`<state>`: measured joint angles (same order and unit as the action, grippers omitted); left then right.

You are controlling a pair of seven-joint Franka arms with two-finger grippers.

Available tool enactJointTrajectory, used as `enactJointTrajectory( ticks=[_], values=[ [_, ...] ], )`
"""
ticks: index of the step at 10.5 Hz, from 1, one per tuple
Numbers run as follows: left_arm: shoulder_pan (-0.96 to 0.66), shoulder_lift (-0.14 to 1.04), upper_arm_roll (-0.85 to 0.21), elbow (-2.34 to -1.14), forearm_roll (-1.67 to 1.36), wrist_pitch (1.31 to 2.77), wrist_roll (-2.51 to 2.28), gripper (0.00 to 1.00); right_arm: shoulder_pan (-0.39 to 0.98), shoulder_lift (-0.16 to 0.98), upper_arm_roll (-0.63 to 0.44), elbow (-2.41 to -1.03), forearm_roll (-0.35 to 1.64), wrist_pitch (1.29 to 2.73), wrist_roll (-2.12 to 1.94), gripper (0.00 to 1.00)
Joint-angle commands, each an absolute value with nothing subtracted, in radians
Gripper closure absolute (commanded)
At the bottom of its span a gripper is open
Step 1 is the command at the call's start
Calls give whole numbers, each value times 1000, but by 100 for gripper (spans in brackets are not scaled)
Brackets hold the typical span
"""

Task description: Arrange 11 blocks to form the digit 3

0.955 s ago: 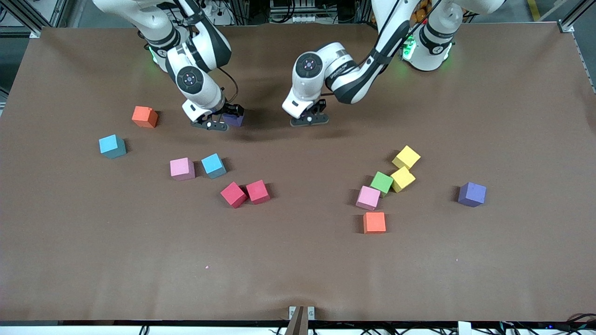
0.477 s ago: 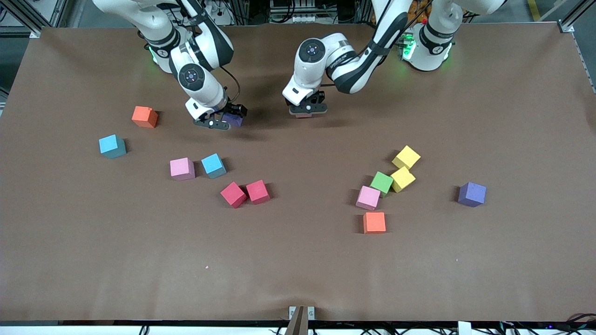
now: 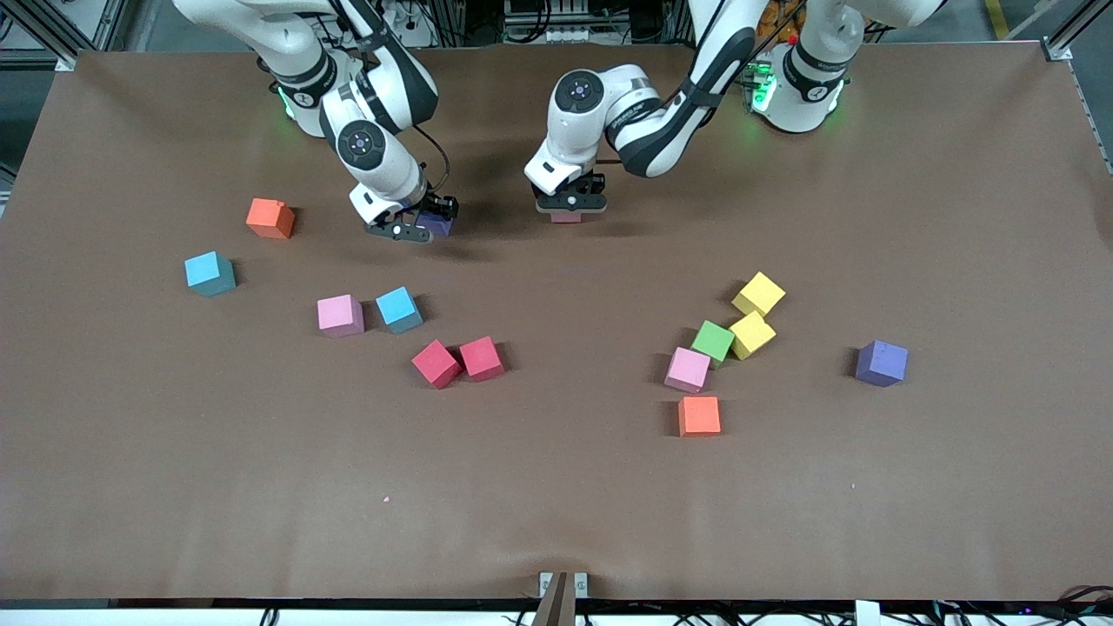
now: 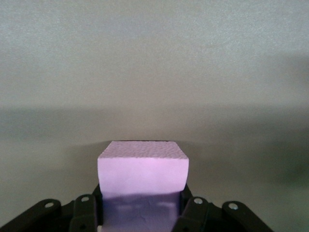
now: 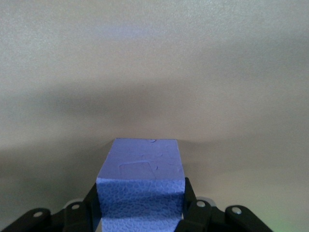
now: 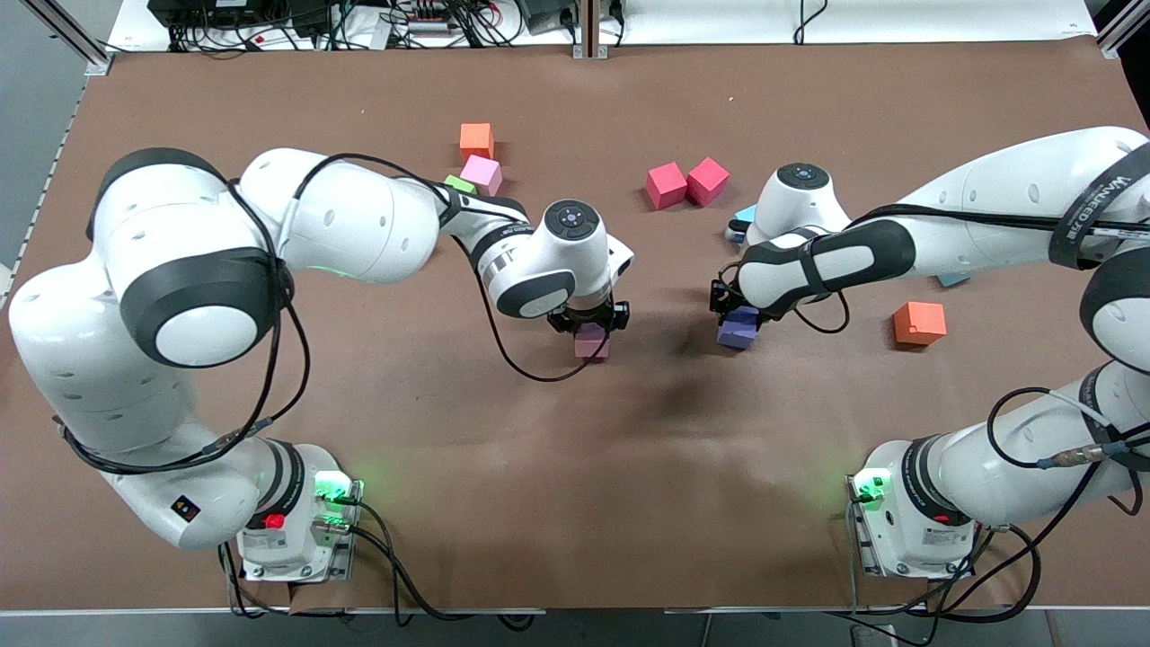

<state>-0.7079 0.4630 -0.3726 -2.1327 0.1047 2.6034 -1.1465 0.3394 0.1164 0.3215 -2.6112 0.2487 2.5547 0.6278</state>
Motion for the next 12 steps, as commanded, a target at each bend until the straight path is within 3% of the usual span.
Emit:
enactJointTrajectory(
  ticks=[1,3,4,6,12],
  values=[
    [-712,483,-370,-2109,162,2617,-1193,100,321,88,336,-2609,267,2525,624,49],
    [-712,491,-367,-2109,173,2617,-1195,100,302,-7,333,-2597,262,2426,524,50],
    [-712,495,-367,-2109,173,2617,-1195,95,282,-30,333,-2597,262,2409,429,53],
    [-706,492,-364,-2106,173,2615,-1195,1,278,-60,333,-2586,253,2414,301,53],
    [-637,295,-367,-2111,173,2452,-1200,0,158,-64,337,-2566,196,2408,-159,52]
  ],
)
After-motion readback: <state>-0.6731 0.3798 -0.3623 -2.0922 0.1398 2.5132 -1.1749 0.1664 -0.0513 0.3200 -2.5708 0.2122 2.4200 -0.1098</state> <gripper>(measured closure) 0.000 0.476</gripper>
